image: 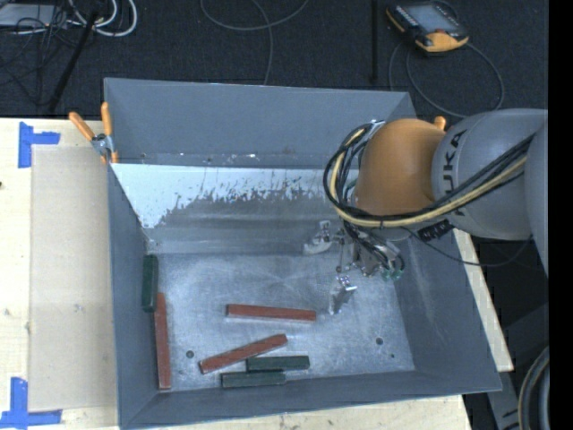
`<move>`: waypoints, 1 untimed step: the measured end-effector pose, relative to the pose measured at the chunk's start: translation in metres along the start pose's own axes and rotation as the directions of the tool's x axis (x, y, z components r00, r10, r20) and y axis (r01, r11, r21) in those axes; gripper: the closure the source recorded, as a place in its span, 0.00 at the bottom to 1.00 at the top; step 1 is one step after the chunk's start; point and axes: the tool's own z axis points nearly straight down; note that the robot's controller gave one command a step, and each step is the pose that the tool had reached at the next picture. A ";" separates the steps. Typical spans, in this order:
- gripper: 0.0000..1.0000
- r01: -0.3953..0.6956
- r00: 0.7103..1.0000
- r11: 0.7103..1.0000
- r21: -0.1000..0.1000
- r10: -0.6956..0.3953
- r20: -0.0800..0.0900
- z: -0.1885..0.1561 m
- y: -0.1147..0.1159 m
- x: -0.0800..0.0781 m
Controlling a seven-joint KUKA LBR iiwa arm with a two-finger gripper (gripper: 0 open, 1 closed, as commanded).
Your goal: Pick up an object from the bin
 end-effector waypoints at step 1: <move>1.00 0.383 0.923 0.923 0.015 -0.384 0.019 0.024 0.050 0.036</move>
Offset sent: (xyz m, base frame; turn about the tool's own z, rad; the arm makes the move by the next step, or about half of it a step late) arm 0.0000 0.0000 0.0000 0.0000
